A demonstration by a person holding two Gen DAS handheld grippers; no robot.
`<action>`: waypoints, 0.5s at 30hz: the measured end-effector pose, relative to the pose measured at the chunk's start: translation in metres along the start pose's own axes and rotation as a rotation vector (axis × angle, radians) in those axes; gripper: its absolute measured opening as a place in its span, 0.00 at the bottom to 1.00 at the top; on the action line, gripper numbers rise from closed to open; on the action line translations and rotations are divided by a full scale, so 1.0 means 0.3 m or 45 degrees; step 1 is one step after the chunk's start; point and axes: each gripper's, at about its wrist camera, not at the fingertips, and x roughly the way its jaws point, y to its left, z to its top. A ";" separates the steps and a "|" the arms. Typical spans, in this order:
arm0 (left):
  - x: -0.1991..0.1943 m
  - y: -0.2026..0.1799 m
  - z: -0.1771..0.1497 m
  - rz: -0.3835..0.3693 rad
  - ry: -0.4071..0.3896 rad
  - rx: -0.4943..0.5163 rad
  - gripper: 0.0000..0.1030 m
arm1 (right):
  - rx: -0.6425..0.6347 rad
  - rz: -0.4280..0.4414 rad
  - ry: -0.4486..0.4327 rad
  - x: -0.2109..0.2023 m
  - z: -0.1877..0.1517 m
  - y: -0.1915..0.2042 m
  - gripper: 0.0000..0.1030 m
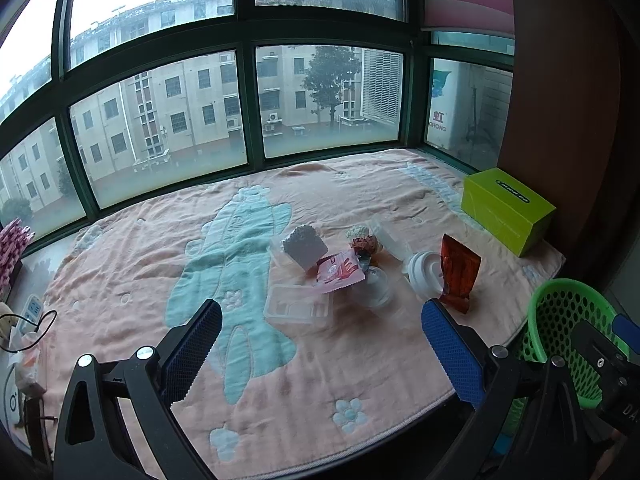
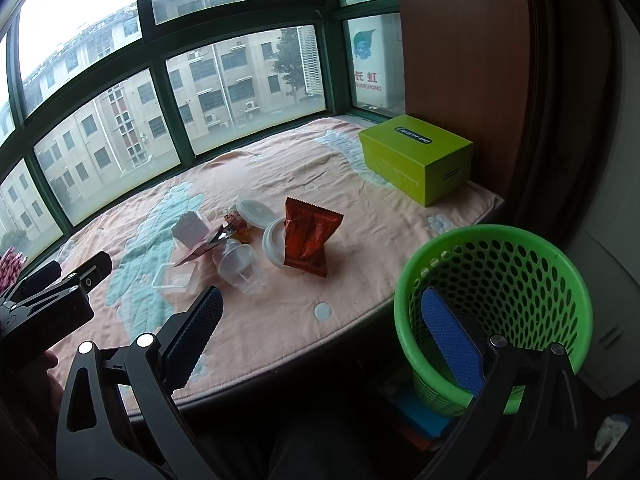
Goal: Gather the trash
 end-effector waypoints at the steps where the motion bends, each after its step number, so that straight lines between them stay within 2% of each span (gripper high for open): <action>1: 0.000 -0.001 0.000 -0.001 0.001 0.000 0.94 | -0.001 0.001 0.001 0.000 0.002 0.000 0.96; 15: 0.000 0.001 0.008 -0.002 -0.002 0.001 0.94 | 0.000 0.003 0.002 0.003 0.002 0.001 0.95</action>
